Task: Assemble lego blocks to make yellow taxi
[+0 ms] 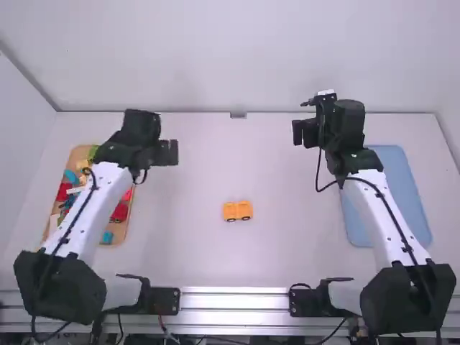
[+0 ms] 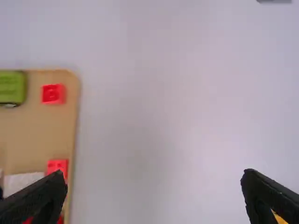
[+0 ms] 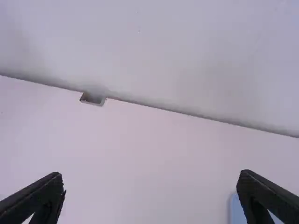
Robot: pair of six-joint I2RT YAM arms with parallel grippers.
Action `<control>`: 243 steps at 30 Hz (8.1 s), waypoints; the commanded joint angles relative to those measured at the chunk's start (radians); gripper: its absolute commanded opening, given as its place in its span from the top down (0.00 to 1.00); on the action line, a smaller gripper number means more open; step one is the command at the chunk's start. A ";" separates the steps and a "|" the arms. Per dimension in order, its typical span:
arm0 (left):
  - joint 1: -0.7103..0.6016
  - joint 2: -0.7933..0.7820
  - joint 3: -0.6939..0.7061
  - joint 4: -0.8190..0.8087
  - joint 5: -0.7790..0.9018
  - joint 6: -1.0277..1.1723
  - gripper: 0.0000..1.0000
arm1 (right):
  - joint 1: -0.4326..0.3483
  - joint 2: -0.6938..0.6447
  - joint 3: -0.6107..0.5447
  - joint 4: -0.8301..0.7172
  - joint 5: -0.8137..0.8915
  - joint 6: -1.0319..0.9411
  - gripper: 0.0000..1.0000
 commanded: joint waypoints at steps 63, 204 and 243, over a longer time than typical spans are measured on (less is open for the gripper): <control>0.698 0.771 0.423 -0.129 0.099 -0.244 0.45 | 0.001 0.008 0.030 -0.006 0.004 0.001 0.02; 0.464 -0.009 -0.174 0.344 0.351 0.260 0.98 | 0.010 0.080 0.030 0.163 -0.525 0.055 0.01; -0.277 0.132 -0.301 0.751 0.388 0.750 0.98 | 0.166 0.447 0.064 0.226 -1.005 0.290 0.36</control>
